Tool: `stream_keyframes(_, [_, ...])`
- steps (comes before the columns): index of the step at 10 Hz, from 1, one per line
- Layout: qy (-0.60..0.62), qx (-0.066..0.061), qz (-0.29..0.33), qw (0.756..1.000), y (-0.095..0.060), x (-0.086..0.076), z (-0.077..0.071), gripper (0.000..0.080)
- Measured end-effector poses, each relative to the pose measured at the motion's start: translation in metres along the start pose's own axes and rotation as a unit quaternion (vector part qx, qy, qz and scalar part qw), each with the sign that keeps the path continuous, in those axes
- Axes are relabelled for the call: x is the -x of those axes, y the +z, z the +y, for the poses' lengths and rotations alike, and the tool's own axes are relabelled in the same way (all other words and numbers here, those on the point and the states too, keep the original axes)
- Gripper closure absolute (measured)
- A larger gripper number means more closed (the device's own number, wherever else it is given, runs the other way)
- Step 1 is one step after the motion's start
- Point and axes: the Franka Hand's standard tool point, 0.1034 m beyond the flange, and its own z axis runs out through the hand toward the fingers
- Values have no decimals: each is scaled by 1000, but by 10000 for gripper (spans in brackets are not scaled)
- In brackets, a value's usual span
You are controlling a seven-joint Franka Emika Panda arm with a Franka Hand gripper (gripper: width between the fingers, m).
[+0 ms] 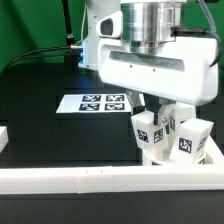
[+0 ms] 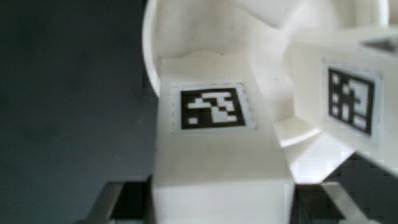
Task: Assemble stool
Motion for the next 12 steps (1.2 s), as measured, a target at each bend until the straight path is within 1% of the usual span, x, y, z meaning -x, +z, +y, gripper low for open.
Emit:
stream_keyframes(1, [8,0,0,1000,0,0,0,464])
stream_keyframes(2, [50,0,0,999,0,-1,1,464])
stream_keyframes(4, [92,0,0,996,0,-1,1,464])
stream_keyframes(5, [144,0,0,990,0,-1,1,464])
stream_keyframes(6, [214,0,2,977,-1,0,0,464])
stream_keyframes(7, [259,1,4,966,-1,1,1,464])
stream_keyframes(8, [328,-9,2,945,1,0,3,464])
stream_keyframes(9, [367,-18,-7,930,1,1,5,464])
stream_keyframes(10, [437,1,-28,899,-1,4,9,462])
stream_keyframes(11, [477,5,-32,878,0,7,11,462])
stream_keyframes(12, [502,10,-34,864,1,9,13,462])
